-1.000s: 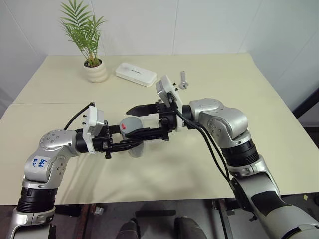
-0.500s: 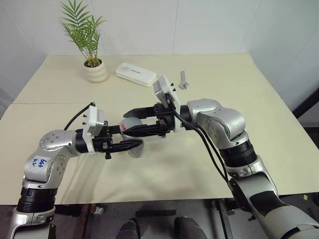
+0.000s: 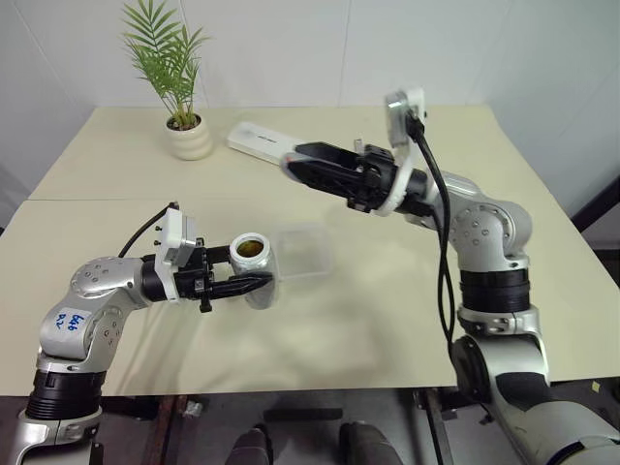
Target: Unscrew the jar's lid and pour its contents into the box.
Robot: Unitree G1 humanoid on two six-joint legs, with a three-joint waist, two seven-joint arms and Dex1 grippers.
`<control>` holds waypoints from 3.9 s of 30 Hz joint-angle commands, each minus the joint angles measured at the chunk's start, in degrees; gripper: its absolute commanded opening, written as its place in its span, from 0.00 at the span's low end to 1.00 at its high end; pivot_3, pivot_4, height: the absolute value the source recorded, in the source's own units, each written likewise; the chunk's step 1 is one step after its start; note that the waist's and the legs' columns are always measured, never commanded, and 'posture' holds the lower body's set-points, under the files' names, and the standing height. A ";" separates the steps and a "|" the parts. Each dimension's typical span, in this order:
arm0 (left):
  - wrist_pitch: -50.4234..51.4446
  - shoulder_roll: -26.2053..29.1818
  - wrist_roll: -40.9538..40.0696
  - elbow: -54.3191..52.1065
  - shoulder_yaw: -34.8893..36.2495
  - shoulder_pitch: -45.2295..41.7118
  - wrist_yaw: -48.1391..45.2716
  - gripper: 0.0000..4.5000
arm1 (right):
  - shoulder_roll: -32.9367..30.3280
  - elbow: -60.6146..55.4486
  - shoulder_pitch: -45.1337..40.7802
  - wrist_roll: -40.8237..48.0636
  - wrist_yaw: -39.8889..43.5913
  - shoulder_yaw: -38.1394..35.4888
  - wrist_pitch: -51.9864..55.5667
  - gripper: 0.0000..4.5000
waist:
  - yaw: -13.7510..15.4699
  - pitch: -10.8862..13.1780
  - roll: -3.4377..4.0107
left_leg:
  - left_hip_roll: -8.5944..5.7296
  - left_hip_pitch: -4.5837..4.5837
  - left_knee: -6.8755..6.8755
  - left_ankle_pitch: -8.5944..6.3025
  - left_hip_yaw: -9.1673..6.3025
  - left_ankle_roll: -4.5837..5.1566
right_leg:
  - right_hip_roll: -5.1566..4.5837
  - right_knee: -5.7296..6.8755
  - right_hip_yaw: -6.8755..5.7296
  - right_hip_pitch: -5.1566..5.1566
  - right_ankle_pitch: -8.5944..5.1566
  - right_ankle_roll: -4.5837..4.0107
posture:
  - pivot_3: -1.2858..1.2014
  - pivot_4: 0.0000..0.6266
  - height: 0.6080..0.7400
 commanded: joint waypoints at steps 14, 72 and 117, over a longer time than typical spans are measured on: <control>2.24 0.33 -2.48 3.17 2.40 -6.54 1.88 0.44 | -5.10 30.09 15.69 -17.82 -5.99 -5.42 -40.85 0.77 | -0.62 0.00 -0.02 | -0.01 0.24 0.00 0.00 0.36 0.01 | 0.02 0.08 0.34 0.07 0.03 0.06 | 0.52 0.24 1.00; -53.26 2.09 105.31 40.30 -43.70 -39.20 83.75 0.44 | -10.87 -19.59 31.57 -5.97 -5.34 0.30 -14.16 0.99 | 1.26 0.08 -0.18 | -0.07 0.05 0.18 -0.09 0.55 0.14 | 0.06 -0.19 0.51 0.05 0.19 0.41 | 0.52 0.24 1.00; -14.37 -4.11 16.57 46.49 23.99 -10.37 48.73 0.44 | -8.16 -2.15 19.54 -12.71 5.97 4.25 -30.19 0.99 | 0.79 0.02 -0.29 | -0.02 0.42 0.95 -0.08 0.60 0.14 | 0.09 0.63 0.65 0.28 0.27 0.30 | 0.52 0.24 1.00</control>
